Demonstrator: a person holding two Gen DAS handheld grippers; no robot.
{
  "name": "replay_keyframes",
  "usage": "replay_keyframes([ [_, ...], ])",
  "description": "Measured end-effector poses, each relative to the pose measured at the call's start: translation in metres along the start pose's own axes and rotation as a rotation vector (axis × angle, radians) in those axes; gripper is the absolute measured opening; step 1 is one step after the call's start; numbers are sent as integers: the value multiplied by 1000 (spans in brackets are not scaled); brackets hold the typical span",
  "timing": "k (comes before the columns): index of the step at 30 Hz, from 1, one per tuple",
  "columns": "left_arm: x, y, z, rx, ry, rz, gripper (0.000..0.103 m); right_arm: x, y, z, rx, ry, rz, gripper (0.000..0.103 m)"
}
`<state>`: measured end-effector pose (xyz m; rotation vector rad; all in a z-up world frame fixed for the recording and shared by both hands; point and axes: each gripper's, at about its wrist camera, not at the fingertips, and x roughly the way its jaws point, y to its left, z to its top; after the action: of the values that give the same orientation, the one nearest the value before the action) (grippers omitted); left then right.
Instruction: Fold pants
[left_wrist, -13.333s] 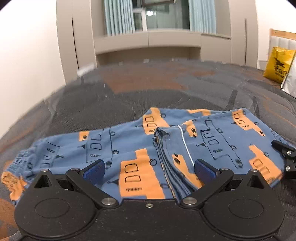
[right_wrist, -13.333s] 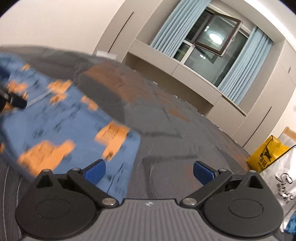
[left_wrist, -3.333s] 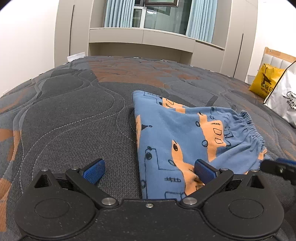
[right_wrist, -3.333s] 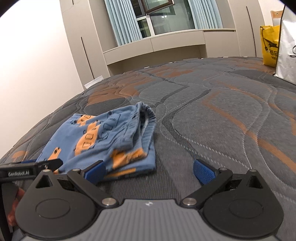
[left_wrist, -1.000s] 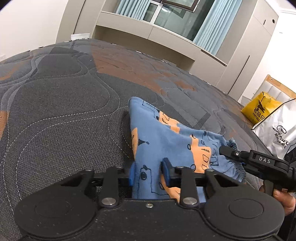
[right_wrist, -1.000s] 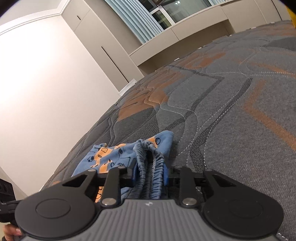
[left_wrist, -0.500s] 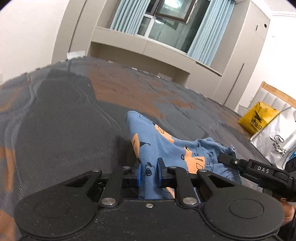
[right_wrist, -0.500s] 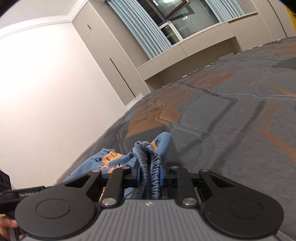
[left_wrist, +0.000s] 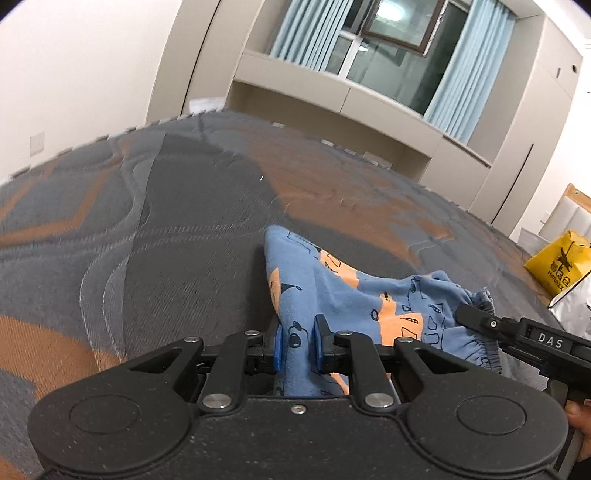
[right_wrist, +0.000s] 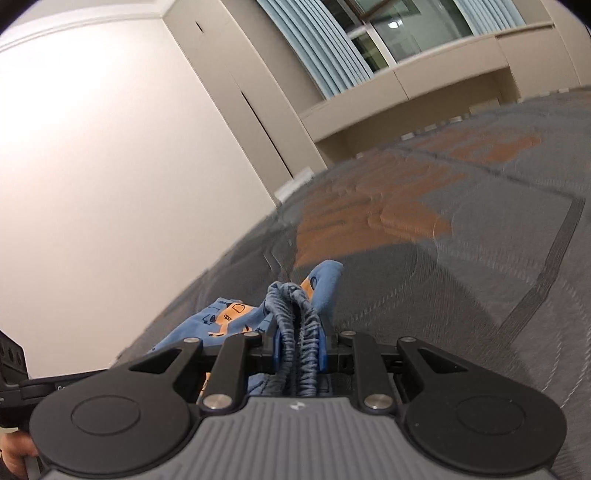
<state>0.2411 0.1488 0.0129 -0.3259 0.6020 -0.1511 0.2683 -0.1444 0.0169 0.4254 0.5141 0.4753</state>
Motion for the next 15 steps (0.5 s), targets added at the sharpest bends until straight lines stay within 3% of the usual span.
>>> replay_keyframes([
  [6,3,9,-5,-16,-3,-17,20,8,-5,-14,11,31,-34,24],
  [15,-1,4,-7,-3,-16,18,30,10,-2,-15,-17,21,-67,42],
])
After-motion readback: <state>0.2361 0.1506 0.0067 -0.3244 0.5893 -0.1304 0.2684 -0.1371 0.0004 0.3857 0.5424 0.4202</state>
